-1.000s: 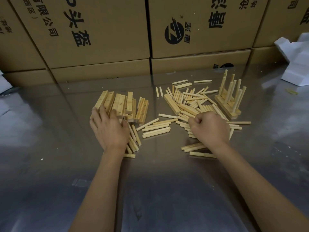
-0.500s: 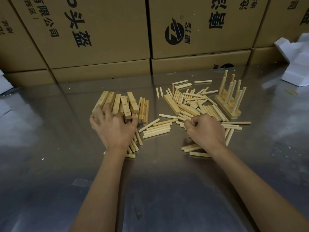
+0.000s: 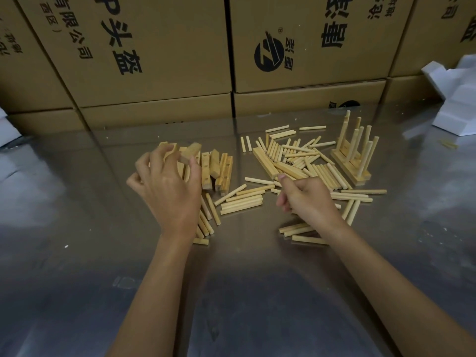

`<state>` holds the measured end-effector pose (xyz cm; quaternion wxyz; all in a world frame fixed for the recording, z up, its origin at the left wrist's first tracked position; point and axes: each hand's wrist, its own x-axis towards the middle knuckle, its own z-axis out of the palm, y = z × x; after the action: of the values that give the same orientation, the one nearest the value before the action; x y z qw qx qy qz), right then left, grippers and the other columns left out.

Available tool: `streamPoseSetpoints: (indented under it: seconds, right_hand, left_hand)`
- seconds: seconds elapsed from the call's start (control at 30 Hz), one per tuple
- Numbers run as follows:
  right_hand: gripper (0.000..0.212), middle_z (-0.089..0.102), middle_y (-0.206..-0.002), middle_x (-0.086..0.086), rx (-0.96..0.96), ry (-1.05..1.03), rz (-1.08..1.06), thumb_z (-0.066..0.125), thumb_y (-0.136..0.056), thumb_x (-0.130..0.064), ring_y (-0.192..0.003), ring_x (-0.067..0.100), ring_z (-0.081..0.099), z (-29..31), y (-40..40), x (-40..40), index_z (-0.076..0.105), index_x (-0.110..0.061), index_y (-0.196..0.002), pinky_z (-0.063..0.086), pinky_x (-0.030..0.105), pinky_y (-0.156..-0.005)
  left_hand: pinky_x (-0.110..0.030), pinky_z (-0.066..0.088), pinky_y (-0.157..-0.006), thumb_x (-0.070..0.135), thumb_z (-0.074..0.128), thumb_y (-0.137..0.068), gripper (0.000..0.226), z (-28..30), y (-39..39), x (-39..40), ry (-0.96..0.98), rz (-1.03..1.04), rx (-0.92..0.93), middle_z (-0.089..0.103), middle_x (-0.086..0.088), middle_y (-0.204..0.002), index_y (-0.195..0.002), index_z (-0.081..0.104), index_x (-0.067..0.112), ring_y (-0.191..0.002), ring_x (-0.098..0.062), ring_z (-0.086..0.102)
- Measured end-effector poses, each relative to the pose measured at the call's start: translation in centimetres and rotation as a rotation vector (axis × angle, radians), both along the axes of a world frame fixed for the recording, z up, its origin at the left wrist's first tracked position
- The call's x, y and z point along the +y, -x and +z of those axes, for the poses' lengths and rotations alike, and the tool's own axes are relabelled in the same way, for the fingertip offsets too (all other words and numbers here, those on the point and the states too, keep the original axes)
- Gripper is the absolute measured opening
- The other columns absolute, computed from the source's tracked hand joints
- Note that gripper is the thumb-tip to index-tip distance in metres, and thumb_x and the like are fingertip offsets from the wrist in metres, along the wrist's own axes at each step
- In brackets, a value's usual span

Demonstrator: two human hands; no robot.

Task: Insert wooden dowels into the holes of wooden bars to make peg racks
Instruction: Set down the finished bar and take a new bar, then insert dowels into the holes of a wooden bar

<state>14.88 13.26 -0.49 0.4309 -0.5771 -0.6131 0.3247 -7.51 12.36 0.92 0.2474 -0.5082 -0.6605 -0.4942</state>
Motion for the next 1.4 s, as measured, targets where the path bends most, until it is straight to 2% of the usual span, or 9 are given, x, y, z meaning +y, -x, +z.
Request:
streamPoseSetpoints:
  seconds: [0.2, 0.33, 0.43, 0.57, 0.73, 0.87, 1.03, 1.27, 1.4]
  right_hand:
    - [0.045, 0.077, -0.098, 0.006, 0.546, 0.326, 0.219, 0.050, -0.096, -0.055, -0.072, 0.015, 0.066, 1.2, 0.1, -0.2, 0.069, -0.017, -0.110, 0.050, 0.027, -0.062]
    - [0.040, 0.076, -0.103, 0.009, 0.792, 0.353, 0.106, 0.060, -0.095, -0.042, -0.075, 0.015, 0.065, 1.1, -0.8, 0.3, 0.064, -0.011, -0.120, 0.052, 0.025, -0.065]
    - [0.032, 0.071, -0.102, 0.014, 0.854, 0.338, 0.005, 0.060, -0.098, -0.021, -0.074, 0.016, 0.061, 0.7, -2.0, 0.8, 0.061, -0.002, -0.124, 0.051, 0.027, -0.070]
    - [0.031, 0.073, -0.103, 0.010, 0.669, 0.260, 0.187, 0.063, -0.095, -0.021, -0.078, 0.016, 0.064, 1.3, -1.9, 0.3, 0.064, -0.012, -0.125, 0.048, 0.029, -0.068]
    - [0.033, 0.077, -0.096, -0.005, 0.201, 0.000, 0.323, 0.068, -0.092, -0.032, -0.094, 0.005, 0.071, 0.7, 1.7, -1.6, 0.064, -0.030, -0.125, 0.055, 0.027, -0.085]
    - [0.022, 0.069, -0.106, -0.011, -0.191, -0.395, 0.095, 0.060, -0.097, -0.027, -0.101, 0.008, 0.059, -0.8, 2.9, -1.6, 0.070, -0.024, -0.116, 0.049, 0.031, -0.086]
    - [0.035, 0.062, -0.120, -0.009, -0.676, -0.402, 0.335, 0.050, -0.095, -0.012, -0.115, 0.015, 0.046, -2.3, 3.4, -1.5, 0.066, -0.022, -0.125, 0.033, 0.030, -0.093]
    - [0.017, 0.061, -0.105, -0.011, -0.676, -0.375, 0.337, 0.057, -0.095, -0.021, -0.107, 0.010, 0.045, -2.0, 3.3, -1.3, 0.067, -0.023, -0.109, 0.029, 0.024, -0.087]
    - [0.013, 0.057, -0.084, -0.006, -0.469, -0.375, 0.262, 0.048, -0.099, -0.013, -0.074, 0.012, 0.055, -0.9, 2.7, -1.6, 0.044, -0.023, -0.106, 0.037, 0.030, -0.063]
  left_hand:
    - [-0.034, 0.045, -0.088, 0.023, 0.071, -0.093, 0.023, 0.5, -3.5, -1.0, -0.118, -0.505, 0.034, 0.067, -0.004, -0.110, -0.106, 0.073, 0.005, -0.100, -0.021, 0.060]
    - [-0.013, 0.048, -0.072, 0.024, 0.075, -0.088, 0.032, 0.0, -6.7, -2.2, 0.240, -0.934, -0.200, 0.068, 0.009, -0.107, -0.119, 0.073, 0.015, -0.085, -0.001, 0.063]
    - [-0.017, 0.051, -0.073, 0.025, 0.078, -0.085, 0.032, -0.7, -7.7, -2.3, 0.453, -1.022, -0.422, 0.070, 0.015, -0.108, -0.116, 0.073, 0.027, -0.086, -0.002, 0.067]
    - [-0.028, 0.061, -0.072, 0.047, 0.065, -0.092, 0.029, -0.6, -7.3, -2.0, 0.619, -1.102, -0.845, 0.071, 0.018, -0.108, -0.120, 0.064, 0.039, -0.095, -0.007, 0.072]
    - [-0.039, 0.061, -0.065, 0.051, 0.043, -0.102, 0.040, -0.3, -6.4, -1.8, 0.787, -1.213, -1.359, 0.072, -0.010, -0.118, -0.132, 0.058, 0.028, -0.106, -0.026, 0.071]
    - [-0.028, 0.055, -0.051, 0.040, 0.042, -0.105, 0.035, 0.2, -4.1, -1.1, 0.623, -1.106, -1.486, 0.075, -0.007, -0.111, -0.130, 0.058, 0.020, -0.090, -0.021, 0.075]
    - [-0.028, 0.055, -0.053, 0.035, 0.047, -0.105, 0.030, 1.0, -1.3, -0.4, 0.336, -0.999, -1.526, 0.075, -0.004, -0.102, -0.131, 0.053, 0.022, -0.071, -0.016, 0.070]
    - [-0.030, 0.056, -0.057, 0.020, 0.065, -0.096, 0.037, 0.5, 0.4, 0.0, 0.279, -0.903, -1.522, 0.068, -0.008, -0.094, -0.130, 0.056, 0.031, -0.068, -0.016, 0.066]
    - [-0.030, 0.057, -0.054, 0.013, 0.056, -0.099, 0.047, 0.5, 0.1, 0.1, 0.440, -1.058, -1.505, 0.058, -0.007, -0.083, -0.138, 0.053, 0.039, -0.063, -0.016, 0.062]
